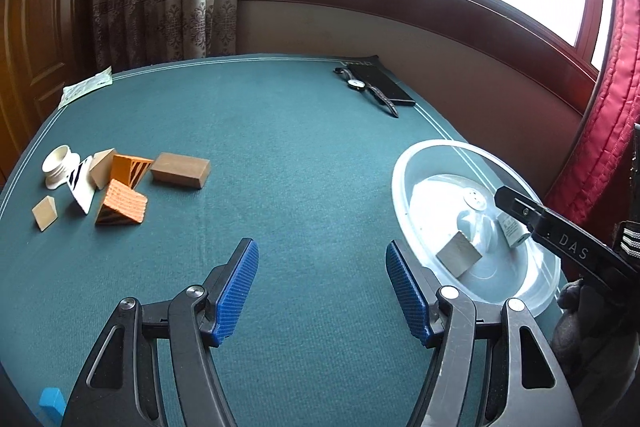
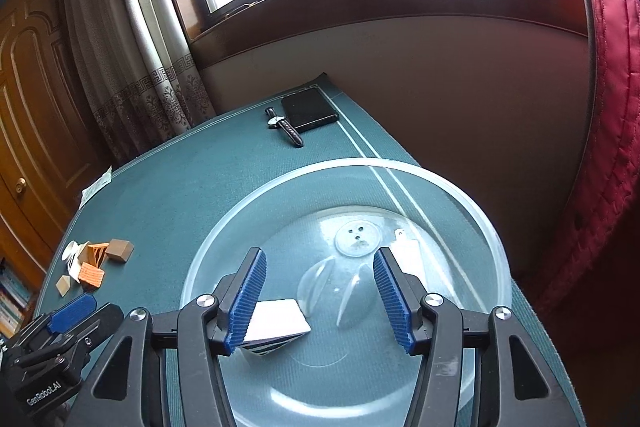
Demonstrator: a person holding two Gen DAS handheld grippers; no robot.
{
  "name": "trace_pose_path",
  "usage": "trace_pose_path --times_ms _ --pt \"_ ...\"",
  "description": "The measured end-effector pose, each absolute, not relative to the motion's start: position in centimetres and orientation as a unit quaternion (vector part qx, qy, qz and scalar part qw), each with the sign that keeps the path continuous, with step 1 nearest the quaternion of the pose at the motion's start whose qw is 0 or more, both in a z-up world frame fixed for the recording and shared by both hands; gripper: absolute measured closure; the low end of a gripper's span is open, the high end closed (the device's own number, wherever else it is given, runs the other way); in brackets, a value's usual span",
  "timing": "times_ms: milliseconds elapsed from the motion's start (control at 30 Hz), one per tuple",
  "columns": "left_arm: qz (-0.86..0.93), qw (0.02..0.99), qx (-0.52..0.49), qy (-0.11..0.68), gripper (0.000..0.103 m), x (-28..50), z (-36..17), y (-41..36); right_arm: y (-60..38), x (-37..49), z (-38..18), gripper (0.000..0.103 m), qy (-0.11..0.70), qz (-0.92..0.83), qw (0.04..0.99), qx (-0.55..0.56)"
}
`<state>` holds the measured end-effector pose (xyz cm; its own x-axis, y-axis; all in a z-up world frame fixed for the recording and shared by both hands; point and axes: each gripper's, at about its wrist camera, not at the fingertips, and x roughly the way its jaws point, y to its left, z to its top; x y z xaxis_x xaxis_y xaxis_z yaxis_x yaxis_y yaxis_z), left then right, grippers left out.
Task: Organize rigid objects
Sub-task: 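Move the left tool back and grasp the blue foam cube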
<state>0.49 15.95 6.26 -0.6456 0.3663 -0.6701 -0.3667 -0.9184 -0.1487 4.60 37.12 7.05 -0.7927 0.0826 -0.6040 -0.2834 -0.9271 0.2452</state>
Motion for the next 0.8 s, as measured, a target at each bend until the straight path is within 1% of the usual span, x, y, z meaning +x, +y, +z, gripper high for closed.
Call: trace_pose_path --times_ms 267,500,800 --pt "0.911 0.146 -0.385 -0.022 0.035 1.2 5.2 10.5 33.2 3.5 7.5 0.042 0.143 0.938 0.058 -0.312" --pt "0.917 0.091 -0.387 -0.040 0.035 2.3 4.8 5.5 28.7 2.6 7.8 0.042 0.119 0.940 0.005 -0.318" --pt "0.923 0.024 -0.382 -0.037 0.035 4.6 4.8 0.3 23.0 1.9 7.0 0.041 0.099 0.930 -0.067 -0.347"
